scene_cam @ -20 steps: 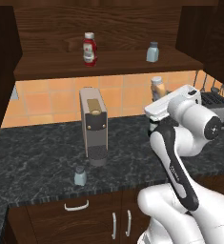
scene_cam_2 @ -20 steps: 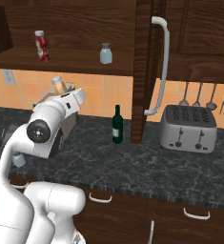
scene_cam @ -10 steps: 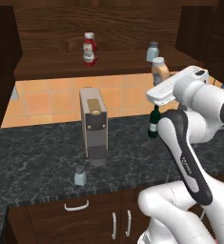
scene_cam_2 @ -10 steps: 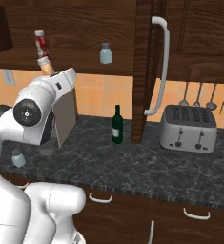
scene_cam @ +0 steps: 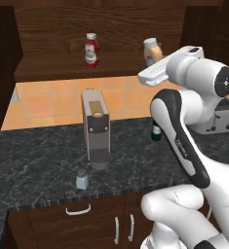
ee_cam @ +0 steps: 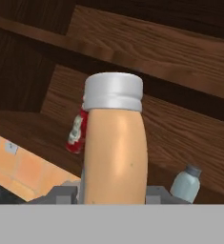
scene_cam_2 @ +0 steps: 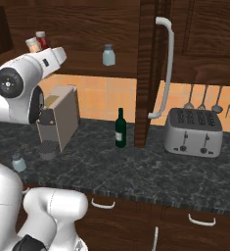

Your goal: Put the shaker and condiment bottle from the counter next to their counterparts in the cabinet.

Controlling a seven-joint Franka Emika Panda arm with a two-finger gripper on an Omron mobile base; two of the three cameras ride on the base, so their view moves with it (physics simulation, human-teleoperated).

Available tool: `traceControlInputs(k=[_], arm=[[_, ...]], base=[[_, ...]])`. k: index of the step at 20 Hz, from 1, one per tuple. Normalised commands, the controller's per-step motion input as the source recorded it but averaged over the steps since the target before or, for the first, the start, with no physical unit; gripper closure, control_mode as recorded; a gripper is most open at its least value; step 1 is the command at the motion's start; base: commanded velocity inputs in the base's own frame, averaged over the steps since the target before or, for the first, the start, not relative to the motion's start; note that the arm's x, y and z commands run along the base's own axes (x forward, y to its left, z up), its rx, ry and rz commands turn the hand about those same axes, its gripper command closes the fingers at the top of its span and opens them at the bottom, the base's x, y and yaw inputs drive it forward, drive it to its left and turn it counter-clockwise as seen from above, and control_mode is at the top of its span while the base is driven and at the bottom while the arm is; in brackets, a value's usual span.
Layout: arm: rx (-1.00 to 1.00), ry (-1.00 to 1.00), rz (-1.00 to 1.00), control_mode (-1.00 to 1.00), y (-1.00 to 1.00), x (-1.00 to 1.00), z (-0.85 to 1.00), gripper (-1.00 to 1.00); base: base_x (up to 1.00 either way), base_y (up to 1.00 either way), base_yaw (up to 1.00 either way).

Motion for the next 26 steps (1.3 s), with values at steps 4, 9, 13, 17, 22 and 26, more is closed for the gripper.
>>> traceControlInputs(k=[4, 9, 13, 17, 22, 26], arm=[[0.0, -0.03, 0.01, -1.0, 0.18, -0.02, 0.17, 1.0], [0.01, 0.01, 0.01, -1.0, 0.22, 0.01, 0.01, 1.0], [0.03, 0.06, 0.0, -1.0, 0.2, 0.04, -0.03, 1.0], [0.09, 0.03, -0.01, -1.0, 0.0, 0.0, -0.04, 1.0], [0.17, 0.0, 0.0, -1.0, 0.05, 0.0, -0.13, 1.0], [0.18, 0.0, 0.06, -1.0, 0.18, 0.03, -0.22, 1.0]], base=[[0.0, 0.0, 0.0], [0.0, 0.0, 0.0], [0.0, 0.0, 0.0], [0.0, 0.0, 0.0], [0.0, 0.0, 0.0], [0.0, 0.0, 0.0]])
